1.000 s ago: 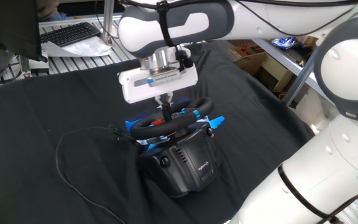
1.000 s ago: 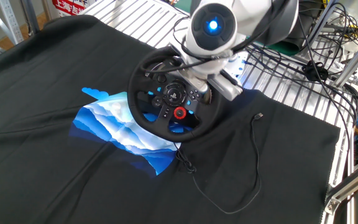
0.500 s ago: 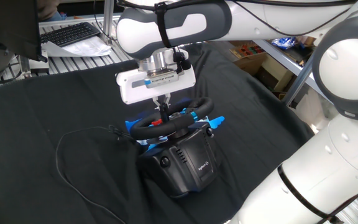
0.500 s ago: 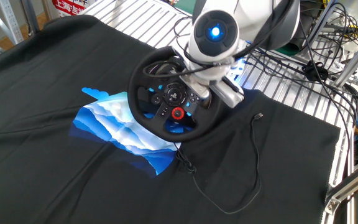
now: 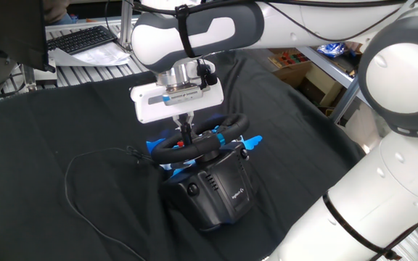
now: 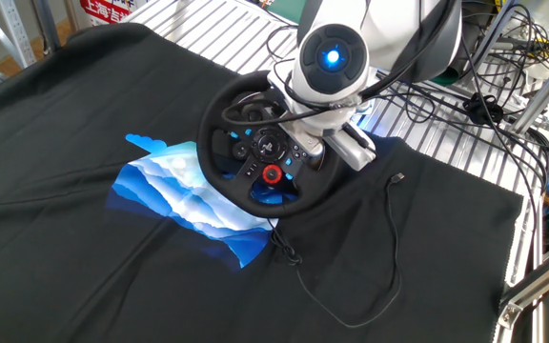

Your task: Rotate the steering wheel 90 degrees clockwise

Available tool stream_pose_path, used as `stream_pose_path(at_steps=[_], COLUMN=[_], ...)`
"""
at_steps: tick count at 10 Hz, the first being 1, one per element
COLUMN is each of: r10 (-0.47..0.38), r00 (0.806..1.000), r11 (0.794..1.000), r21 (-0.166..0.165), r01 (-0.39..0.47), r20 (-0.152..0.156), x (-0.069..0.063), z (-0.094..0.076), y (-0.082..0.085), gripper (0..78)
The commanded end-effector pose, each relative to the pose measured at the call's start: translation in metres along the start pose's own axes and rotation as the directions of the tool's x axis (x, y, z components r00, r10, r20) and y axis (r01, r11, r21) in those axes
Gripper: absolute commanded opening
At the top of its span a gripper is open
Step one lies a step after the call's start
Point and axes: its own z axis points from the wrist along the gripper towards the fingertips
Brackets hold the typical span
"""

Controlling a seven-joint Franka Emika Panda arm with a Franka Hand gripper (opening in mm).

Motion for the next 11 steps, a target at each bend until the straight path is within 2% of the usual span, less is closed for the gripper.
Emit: stream_pose_path(at_steps=[1,2,4,8,11], r10=[-0.009,-0.013,-0.036,-0.044,-0.042], r00=[1.0,1.0,0.999,0.999,0.999], r11=[1.0,1.0,0.998,0.998,0.998], r21=[0.024,0.026,0.055,0.055,0.051], r01=[0.009,0.013,0.036,0.044,0.042], r20=[0.0,0.0,0.001,0.001,0.004], x=[0.004,0.005,0.012,0.013,0.014], z=[-0.007,-0.008,-0.015,-0.017,-0.011], y=[-0.004,-0.005,-0.014,-0.016,-0.012], gripper=[1.2,1.2,1.2,1.2,1.2])
